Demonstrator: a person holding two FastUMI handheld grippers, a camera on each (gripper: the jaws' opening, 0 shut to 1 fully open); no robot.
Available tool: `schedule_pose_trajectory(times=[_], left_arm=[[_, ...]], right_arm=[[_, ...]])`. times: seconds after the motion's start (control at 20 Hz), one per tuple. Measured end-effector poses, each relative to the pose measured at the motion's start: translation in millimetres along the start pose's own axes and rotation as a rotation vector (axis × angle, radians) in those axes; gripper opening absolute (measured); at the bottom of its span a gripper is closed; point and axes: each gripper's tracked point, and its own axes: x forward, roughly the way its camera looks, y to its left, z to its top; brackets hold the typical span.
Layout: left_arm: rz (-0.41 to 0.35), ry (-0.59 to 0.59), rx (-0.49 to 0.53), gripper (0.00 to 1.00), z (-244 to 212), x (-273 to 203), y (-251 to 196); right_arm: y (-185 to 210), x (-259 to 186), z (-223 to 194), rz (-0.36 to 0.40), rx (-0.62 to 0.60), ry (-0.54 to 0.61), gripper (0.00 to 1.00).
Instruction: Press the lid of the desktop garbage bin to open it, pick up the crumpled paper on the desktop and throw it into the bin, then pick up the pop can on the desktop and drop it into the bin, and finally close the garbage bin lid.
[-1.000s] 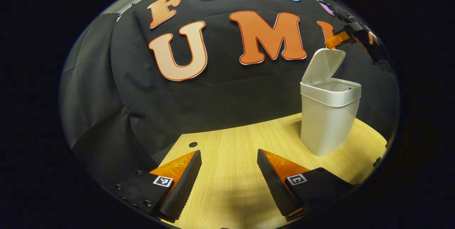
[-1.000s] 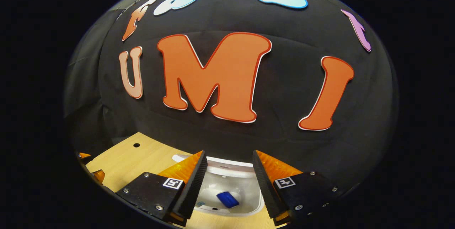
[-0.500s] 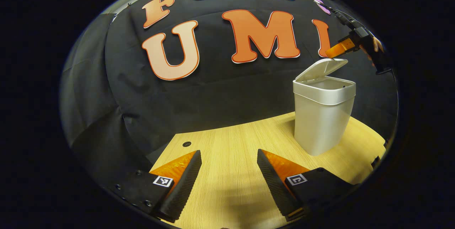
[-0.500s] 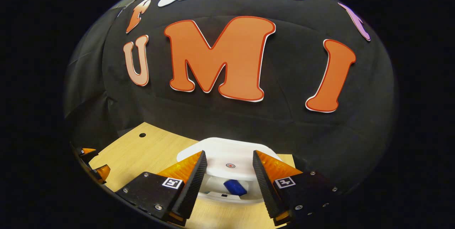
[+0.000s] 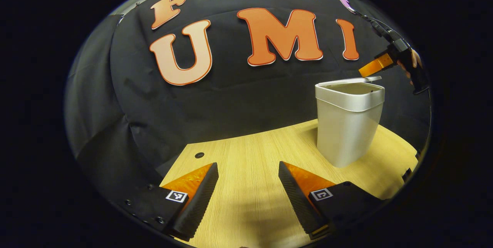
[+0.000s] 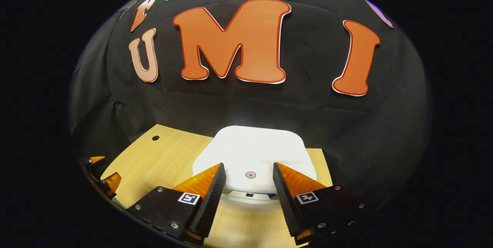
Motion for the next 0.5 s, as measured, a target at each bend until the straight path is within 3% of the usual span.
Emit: schedule_pose_trajectory(times=[0.15, 0.4, 0.5], left_arm=[[-0.006, 0.004, 0.002, 1.0, -1, 1, 0], [-0.012, 0.012, 0.002, 1.0, -3, 1, 1], [-0.008, 0.008, 0.003, 1.0, -2, 1, 4]], right_arm=[[1, 3, -11, -0.009, 0.026, 0.024, 0.7], [1, 4, -28, -0.051, 0.042, 0.062, 0.69], [2, 2, -29, -0.068, 0.054, 0.06, 0.61]])
